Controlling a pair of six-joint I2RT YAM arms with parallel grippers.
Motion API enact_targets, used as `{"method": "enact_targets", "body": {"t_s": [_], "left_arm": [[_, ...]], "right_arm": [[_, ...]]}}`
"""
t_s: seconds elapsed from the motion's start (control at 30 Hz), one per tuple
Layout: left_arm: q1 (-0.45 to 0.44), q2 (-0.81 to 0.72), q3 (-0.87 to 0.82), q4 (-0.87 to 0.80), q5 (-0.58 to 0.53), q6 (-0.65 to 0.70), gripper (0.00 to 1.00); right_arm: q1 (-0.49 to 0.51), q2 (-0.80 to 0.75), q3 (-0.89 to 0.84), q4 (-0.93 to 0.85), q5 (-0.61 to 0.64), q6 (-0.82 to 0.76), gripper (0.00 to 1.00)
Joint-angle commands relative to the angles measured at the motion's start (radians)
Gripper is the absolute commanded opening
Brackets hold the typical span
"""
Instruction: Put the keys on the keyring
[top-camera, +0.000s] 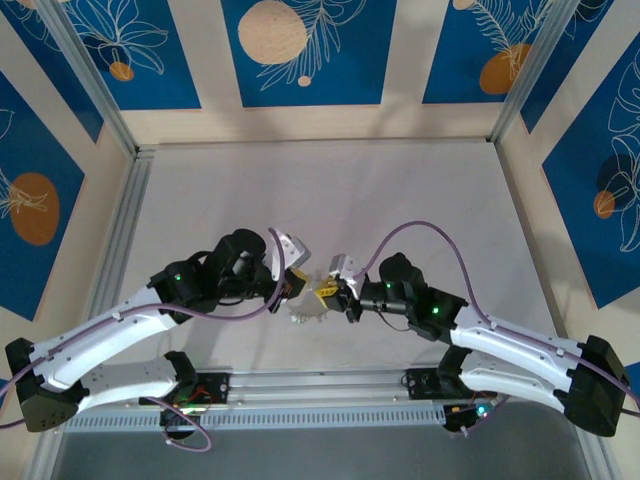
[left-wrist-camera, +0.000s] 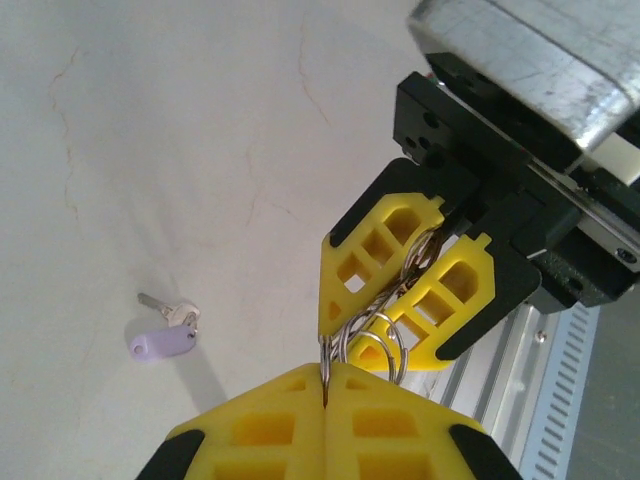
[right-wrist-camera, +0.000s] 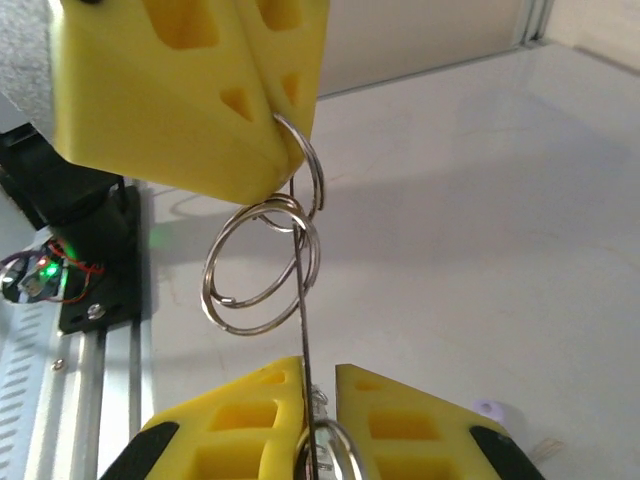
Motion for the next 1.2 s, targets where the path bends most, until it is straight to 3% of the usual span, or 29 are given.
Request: {"method": "enact_targets", "body": {"t_s": [0.0,0.1,0.23,0.53,0.7,0.87,0.97,1.17], "left_arm": [[0.023,-0.02,-0.024,-0.082,-0.034,-0.051,0.0],[0.024,-0.013,-0.031,-0.086,-0.027,-0.067,0.04],[0.024,-0.007,-0.037,-0.063,-0.001,-0.073,0.17],[0.028,-0.007,-0.018,-0.049,0.009,-0.065,0.25],[0.05,-0.02,0.001,-0.032,0.013,-0.073,0.35],[0.142,-0.023,-0.04,0.035,0.126,-0.142,0.35],[0.19,-0.039,-0.11,0.162,0.233,-0.227,0.34],[0.207,-0.043,-0.216,0.382,0.336,-0.372,0.35]], "right_arm": [[0.008,-0.05,-0.02,0.066,0.237,-0.022,0.0],[0.026,-0.072,-0.044,0.116,0.292,-0.048,0.0],[0.03,-0.068,-0.054,0.142,0.276,-0.068,0.0],[0.032,-0.063,-0.064,0.163,0.247,-0.091,0.0],[0.031,-0.061,-0.062,0.163,0.234,-0.103,0.0],[0.034,-0.067,-0.063,0.168,0.228,-0.103,0.0],[0.037,-0.064,-0.062,0.175,0.232,-0.097,0.0],[0.043,-0.055,-0.067,0.213,0.258,-0.085,0.0]]}}
